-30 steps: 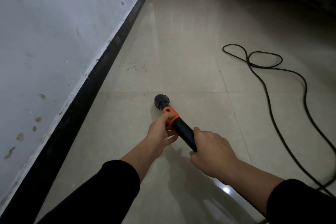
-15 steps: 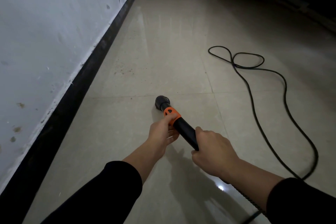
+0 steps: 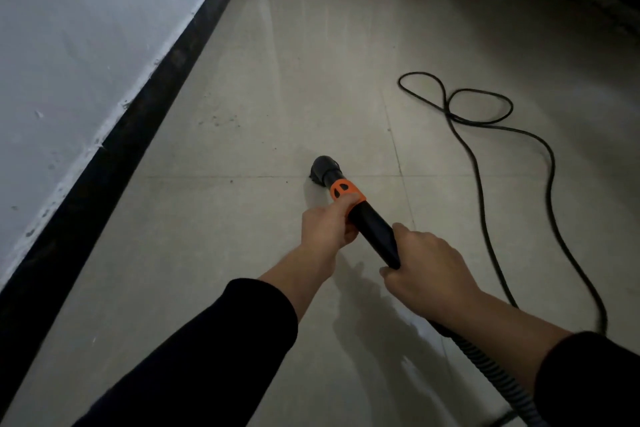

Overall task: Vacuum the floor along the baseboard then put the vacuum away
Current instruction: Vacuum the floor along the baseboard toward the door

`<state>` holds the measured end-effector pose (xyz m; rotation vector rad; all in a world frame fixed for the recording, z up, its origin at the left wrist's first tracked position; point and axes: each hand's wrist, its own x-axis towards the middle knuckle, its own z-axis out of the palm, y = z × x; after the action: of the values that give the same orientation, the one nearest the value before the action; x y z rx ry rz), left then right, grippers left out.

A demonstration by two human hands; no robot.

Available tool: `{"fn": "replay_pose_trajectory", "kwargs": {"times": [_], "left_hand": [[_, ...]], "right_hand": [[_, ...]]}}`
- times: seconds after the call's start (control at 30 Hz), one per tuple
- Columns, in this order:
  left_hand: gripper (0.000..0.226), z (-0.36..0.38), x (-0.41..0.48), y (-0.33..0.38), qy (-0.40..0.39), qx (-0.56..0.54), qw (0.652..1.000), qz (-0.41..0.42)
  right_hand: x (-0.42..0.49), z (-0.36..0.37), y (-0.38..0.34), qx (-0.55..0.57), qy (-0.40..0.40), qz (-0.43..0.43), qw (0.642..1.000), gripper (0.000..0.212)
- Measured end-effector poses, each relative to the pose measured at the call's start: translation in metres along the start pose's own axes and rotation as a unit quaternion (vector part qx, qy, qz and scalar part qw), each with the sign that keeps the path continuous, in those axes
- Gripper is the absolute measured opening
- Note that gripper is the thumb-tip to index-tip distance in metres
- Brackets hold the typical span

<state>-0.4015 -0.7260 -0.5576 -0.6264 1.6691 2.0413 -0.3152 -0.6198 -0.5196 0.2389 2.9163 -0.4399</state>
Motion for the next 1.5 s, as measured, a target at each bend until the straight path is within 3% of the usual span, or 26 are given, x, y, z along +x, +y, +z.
{"fn": "replay_pose_trajectory", "kwargs": {"times": [0.27,0.5,0.73,0.97,1.27,1.5], "left_hand": [[0.024,0.027,-0.01,0.027,0.033,0.013,0.999,-0.041],[0.033,0.062,-0.021,0.037,0.128,0.051,0.989,-0.055],[0.04,0.086,-0.011,0.061,0.089,0.04,0.99,-0.102],[0.042,0.075,0.009,0.063,0.041,0.078,0.992,-0.096],[0.026,0.055,0.029,0.06,-0.014,-0.009,0.994,-0.108],[0.035,0.024,0.021,0.059,-0.021,-0.058,0.99,-0.129]], "right_hand": [[0.01,-0.031,0.01,0.019,-0.034,0.006,0.999,0.019],[0.018,-0.048,0.019,0.029,-0.059,0.01,0.998,0.023],[0.03,-0.054,0.031,0.064,-0.055,0.041,0.996,0.026],[0.058,-0.045,0.032,0.079,-0.035,0.051,0.995,0.028],[0.072,-0.036,0.029,0.139,-0.026,0.057,0.988,0.026],[0.061,-0.04,0.016,0.13,-0.056,0.02,0.99,0.021]]}}
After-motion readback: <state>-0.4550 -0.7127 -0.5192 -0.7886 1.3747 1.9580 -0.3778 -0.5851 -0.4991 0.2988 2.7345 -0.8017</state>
